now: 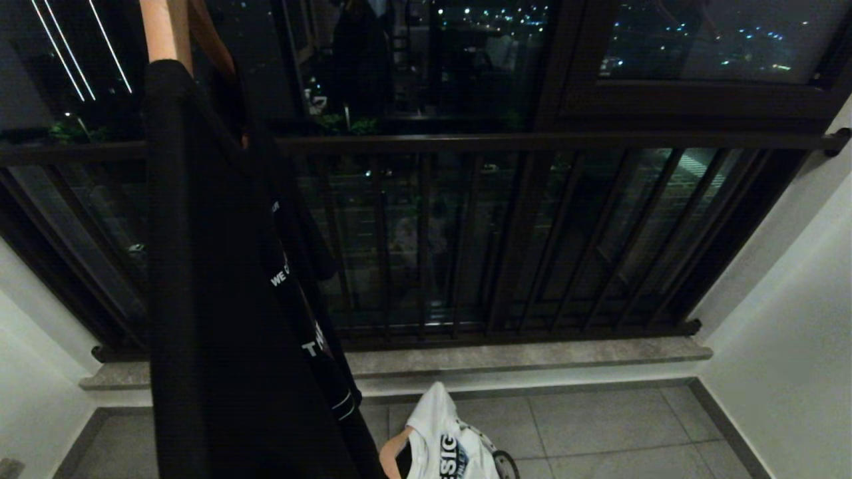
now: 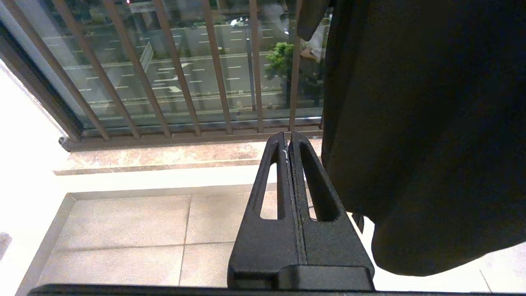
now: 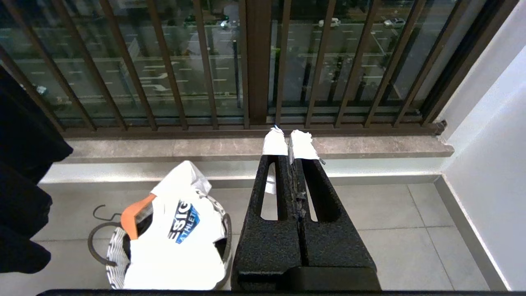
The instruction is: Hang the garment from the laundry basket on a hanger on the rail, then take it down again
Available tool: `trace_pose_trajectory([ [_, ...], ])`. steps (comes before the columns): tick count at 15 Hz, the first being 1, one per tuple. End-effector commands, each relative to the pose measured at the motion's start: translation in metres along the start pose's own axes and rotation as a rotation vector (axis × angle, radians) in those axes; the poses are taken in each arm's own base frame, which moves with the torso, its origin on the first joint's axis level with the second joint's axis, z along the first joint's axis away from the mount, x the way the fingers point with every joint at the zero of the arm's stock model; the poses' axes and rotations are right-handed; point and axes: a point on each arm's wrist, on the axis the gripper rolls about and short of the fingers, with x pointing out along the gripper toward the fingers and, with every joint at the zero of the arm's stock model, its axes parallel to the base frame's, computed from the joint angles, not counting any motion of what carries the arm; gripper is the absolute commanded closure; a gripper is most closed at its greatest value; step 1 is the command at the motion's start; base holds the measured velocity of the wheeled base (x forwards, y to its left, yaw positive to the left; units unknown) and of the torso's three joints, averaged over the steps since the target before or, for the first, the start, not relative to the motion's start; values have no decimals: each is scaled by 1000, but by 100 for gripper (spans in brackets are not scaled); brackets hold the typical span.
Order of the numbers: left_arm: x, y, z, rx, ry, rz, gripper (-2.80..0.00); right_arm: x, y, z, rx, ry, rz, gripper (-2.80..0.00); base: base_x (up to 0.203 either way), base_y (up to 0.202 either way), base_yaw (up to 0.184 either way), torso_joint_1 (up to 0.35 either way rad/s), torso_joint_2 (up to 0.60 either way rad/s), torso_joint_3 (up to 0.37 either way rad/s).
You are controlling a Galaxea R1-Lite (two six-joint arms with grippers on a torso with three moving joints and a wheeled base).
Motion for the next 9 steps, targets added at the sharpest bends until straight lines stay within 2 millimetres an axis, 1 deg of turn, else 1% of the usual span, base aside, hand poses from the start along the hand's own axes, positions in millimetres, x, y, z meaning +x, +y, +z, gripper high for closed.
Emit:
trace_pose_trajectory([
  [1, -1, 0, 5, -1, -19, -1, 0, 0, 0, 0, 0, 1, 0, 0, 0, 0, 0, 0, 0, 0],
  [3, -7, 0, 28, -15, -58, -9, 0, 0, 0, 0, 1, 1, 0, 0, 0, 0, 0, 0, 0, 0],
  [4, -7, 0, 40, -24, -45, -13, 0, 0, 0, 0, 0, 1, 0, 0, 0, 0, 0, 0, 0, 0],
  [6, -3, 0, 65, -51, -23, -57, 0, 0, 0, 0, 0, 1, 0, 0, 0, 0, 0, 0, 0, 0],
  [9, 10, -2, 113, -108, 0, -171, 0, 0, 0, 0, 0, 1, 0, 0, 0, 0, 0, 0, 0, 0],
])
